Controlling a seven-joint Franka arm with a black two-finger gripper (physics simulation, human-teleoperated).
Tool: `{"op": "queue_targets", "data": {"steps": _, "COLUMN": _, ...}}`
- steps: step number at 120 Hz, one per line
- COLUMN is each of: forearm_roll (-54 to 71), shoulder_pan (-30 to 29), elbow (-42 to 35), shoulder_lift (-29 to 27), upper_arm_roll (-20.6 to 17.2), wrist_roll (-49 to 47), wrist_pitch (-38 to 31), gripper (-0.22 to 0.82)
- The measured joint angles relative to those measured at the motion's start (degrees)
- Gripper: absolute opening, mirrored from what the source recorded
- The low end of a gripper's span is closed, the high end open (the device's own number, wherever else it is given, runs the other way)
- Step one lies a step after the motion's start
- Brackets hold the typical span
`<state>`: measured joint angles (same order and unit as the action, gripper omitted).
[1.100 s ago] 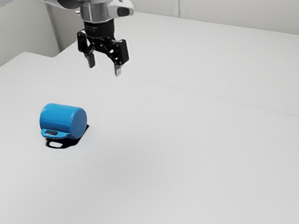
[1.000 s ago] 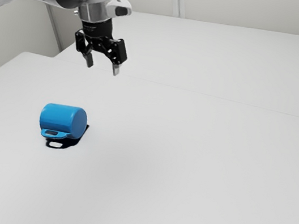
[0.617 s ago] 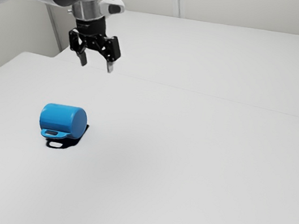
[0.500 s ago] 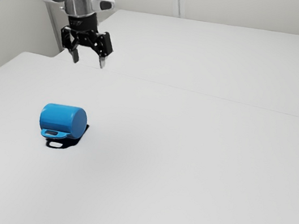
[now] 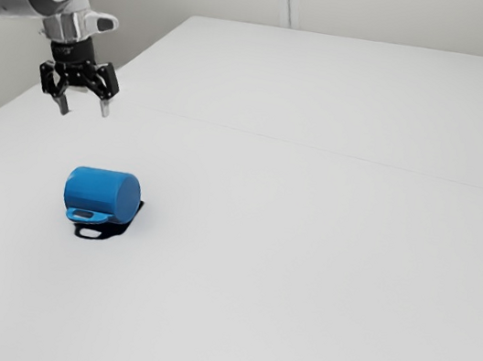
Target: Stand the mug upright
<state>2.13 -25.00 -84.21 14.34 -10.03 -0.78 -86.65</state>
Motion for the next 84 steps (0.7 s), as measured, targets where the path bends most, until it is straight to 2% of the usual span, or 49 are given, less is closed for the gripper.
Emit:
{"op": "queue_targets", "data": {"steps": 37, "forearm_roll": -3.60, "shoulder_pan": -8.08, "elbow": -0.59, "shoulder_lift": 4.67, "upper_arm_roll": 0.10, "wrist_roll": 7.60, "wrist_pitch": -4.47, "gripper": 0.60}}
{"op": "queue_targets", "data": {"steps": 84, "forearm_roll": -10.64, "shoulder_pan": -11.73, "elbow": -7.06, "shoulder_lift": 5.10, "upper_arm_roll": 0.02, "wrist_roll": 15.87, "wrist_pitch": -9.05, "gripper": 0.60}}
